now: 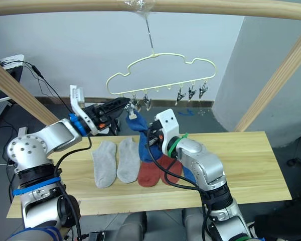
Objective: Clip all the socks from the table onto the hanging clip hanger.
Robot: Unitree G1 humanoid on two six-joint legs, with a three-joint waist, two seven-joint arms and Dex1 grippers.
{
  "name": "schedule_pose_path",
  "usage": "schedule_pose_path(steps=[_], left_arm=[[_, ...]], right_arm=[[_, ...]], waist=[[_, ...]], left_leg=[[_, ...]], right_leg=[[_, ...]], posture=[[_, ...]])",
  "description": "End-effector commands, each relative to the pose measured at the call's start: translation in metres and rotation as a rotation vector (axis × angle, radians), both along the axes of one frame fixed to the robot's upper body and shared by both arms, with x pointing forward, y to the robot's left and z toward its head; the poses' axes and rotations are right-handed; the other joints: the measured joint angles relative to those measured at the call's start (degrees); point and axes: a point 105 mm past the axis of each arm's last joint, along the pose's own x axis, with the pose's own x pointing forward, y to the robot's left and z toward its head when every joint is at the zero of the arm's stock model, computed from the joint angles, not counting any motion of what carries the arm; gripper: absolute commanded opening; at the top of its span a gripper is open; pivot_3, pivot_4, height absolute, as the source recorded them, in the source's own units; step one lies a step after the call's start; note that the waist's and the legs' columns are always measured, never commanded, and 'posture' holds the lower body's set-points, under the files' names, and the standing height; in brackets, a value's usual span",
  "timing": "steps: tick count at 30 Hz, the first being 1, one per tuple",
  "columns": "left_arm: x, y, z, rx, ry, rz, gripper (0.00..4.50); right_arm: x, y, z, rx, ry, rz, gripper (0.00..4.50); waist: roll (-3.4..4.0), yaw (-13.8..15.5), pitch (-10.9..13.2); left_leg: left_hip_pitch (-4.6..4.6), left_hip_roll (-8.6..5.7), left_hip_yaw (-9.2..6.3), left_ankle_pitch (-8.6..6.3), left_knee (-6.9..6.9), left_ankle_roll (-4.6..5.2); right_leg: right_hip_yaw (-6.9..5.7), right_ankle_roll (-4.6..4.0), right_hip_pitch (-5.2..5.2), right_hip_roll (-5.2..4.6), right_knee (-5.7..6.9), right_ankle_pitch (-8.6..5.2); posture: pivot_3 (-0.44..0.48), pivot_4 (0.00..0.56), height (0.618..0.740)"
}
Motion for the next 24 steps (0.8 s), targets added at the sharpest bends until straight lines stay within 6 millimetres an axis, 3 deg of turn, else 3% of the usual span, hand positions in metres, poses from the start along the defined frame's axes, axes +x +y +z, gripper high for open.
schedule_pose_path(steps=[1,6,10,15,19,24], left_arm=[[-0.017,0.014,0.017,0.022,-0.068,0.003,4.48],[-0.018,0.042,0.0,0.154,-0.033,0.154,4.48],[-0.029,0.027,-0.002,0.248,-0.092,0.106,4.5],[-0.029,0.026,-0.006,0.299,-0.122,0.129,4.5],[-0.033,0.006,0.001,0.464,-0.267,0.109,4.5],[-0.035,-0.025,-0.003,0.585,-0.434,0.125,4.5]], right_arm=[[0.003,0.013,0.014,0.042,-0.041,0.035,0.0],[0.014,0.026,0.011,0.082,0.019,0.044,0.0],[0.018,0.025,0.01,0.102,0.059,0.045,1.19],[0.018,0.024,0.007,0.088,0.066,0.055,2.93],[0.023,-0.003,-0.009,-0.002,0.049,-0.008,4.39],[0.012,-0.038,-0.011,-0.094,-0.049,0.007,4.46]], waist=[[-0.01,0.08,0.0],[-0.02,0.44,-0.01],[-0.04,1.79,-0.02],[-0.04,2.64,-0.02],[-0.04,2.95,-0.02],[-0.03,3.21,-0.02]], left_leg=[[0.0,0.0,0.0,0.0,0.0,0.0],[0.03,0.03,-0.02,0.0,-0.04,0.0],[-0.05,0.02,-0.01,0.0,-0.05,0.0],[-0.08,0.0,-0.05,0.0,-0.06,-0.01],[-0.06,0.01,-0.03,0.01,-0.05,-0.01],[-0.1,-0.04,0.02,0.0,-0.11,-0.02]], right_leg=[[0.0,0.0,0.0,0.0,0.0,0.0],[-0.03,-0.06,-0.02,0.02,0.03,0.0],[-0.05,-0.08,-0.03,0.0,-0.05,0.01],[-0.11,-0.1,-0.05,-0.02,-0.07,0.01],[-0.09,-0.07,-0.04,-0.01,-0.07,-0.02],[-0.04,-0.14,-0.04,-0.05,-0.15,-0.01]], posture=[[0.074,0.249,0.74],[0.112,0.247,0.74],[0.133,0.245,0.74],[0.131,0.246,0.74],[0.121,0.249,0.74],[0.096,0.242,0.74]])
